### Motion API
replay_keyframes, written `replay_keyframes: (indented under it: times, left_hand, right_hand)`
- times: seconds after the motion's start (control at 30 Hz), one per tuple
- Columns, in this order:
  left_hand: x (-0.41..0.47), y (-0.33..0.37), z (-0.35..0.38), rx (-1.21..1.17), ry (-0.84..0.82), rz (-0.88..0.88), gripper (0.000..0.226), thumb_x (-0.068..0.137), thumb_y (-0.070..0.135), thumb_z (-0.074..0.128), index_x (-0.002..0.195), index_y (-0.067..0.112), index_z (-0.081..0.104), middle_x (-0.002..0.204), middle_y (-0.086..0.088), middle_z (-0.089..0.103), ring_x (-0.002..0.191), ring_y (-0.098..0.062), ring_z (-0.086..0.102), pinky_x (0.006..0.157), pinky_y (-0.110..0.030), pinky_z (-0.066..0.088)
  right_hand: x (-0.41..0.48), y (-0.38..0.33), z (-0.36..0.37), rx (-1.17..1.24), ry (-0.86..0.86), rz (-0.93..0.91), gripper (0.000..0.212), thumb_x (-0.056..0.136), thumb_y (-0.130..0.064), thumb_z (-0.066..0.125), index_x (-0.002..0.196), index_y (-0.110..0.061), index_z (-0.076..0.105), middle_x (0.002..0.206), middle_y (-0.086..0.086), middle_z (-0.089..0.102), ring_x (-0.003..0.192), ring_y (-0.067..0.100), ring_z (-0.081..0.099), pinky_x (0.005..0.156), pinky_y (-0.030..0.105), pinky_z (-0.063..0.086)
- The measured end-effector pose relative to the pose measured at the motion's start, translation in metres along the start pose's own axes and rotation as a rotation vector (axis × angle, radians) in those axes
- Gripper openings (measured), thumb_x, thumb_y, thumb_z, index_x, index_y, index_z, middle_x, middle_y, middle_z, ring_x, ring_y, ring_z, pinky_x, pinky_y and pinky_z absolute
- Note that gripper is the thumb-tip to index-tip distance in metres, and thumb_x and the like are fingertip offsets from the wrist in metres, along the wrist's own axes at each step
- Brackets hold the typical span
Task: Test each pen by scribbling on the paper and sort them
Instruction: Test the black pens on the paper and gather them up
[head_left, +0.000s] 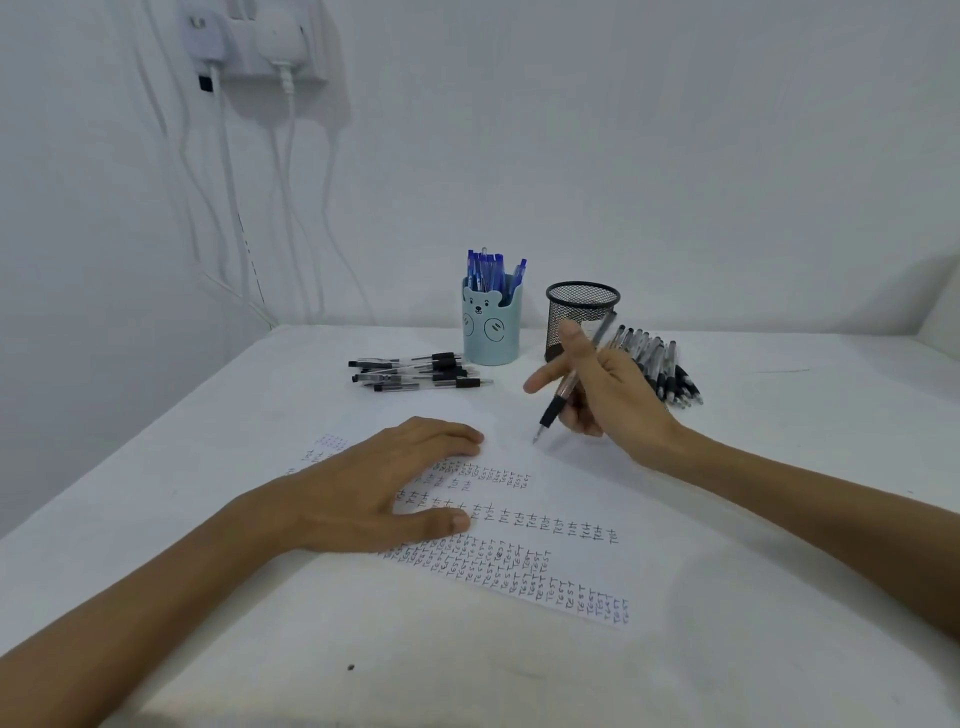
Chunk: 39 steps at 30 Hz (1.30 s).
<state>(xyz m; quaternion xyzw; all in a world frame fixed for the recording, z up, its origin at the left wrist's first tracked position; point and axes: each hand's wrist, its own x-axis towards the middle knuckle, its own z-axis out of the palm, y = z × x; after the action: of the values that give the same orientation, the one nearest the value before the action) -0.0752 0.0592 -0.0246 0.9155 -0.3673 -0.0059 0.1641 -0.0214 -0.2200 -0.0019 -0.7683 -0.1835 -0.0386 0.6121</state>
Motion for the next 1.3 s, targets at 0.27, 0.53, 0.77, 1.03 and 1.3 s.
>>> replay_keyframes:
  times: [0.27,0.53,0.77,1.03,1.3]
  left_hand:
    - [0.001,-0.001,0.000,0.001,-0.003,0.007,0.070,0.096,0.069,0.053,0.155,0.036,0.036,0.157,0.032,0.027,0.149,0.003,0.025,0.122,-0.032,0.031]
    - [0.001,0.000,-0.001,-0.002,-0.006,0.013,0.070,0.096,0.067,0.054,0.155,0.035,0.036,0.157,0.032,0.027,0.150,0.004,0.024,0.123,-0.031,0.030]
    - [0.001,-0.002,0.000,0.003,0.002,0.023,0.069,0.097,0.065,0.055,0.155,0.033,0.037,0.157,0.030,0.029,0.150,0.003,0.025,0.122,-0.028,0.030]
    - [0.002,-0.001,0.000,0.002,0.009,0.023,0.069,0.097,0.063,0.057,0.155,0.031,0.038,0.157,0.029,0.029,0.150,0.003,0.024,0.121,-0.020,0.026]
    - [0.002,-0.001,-0.001,0.005,-0.005,0.010,0.070,0.096,0.063,0.056,0.155,0.031,0.037,0.157,0.030,0.028,0.149,0.006,0.022,0.121,-0.018,0.024]
  right_hand:
    - [-0.012,0.001,-0.005,0.043,-0.273,0.134,0.016,0.100,-0.016,0.062,0.092,-0.004,0.068,0.077,0.016,0.069,0.056,0.021,0.059,0.040,0.026,0.034]
    - [-0.024,0.006,0.005,-0.141,-0.256,0.060,0.009,0.092,0.002,0.063,0.083,-0.001,0.061,0.065,0.011,0.066,0.052,0.014,0.054,0.049,0.024,0.043]
    - [-0.029,0.005,0.006,-0.207,-0.279,0.006,0.018,0.087,0.001,0.069,0.073,-0.010,0.063,0.061,0.013,0.067,0.055,0.018,0.054,0.052,0.024,0.041]
    - [-0.030,0.005,0.006,-0.201,-0.311,-0.005,0.023,0.088,-0.005,0.070,0.071,-0.020,0.065,0.066,0.018,0.068,0.061,0.026,0.056,0.061,0.041,0.041]
    - [-0.030,0.004,0.006,-0.191,-0.332,0.011,0.019,0.090,-0.001,0.070,0.075,-0.011,0.064,0.062,0.004,0.067,0.057,0.016,0.059,0.057,0.032,0.044]
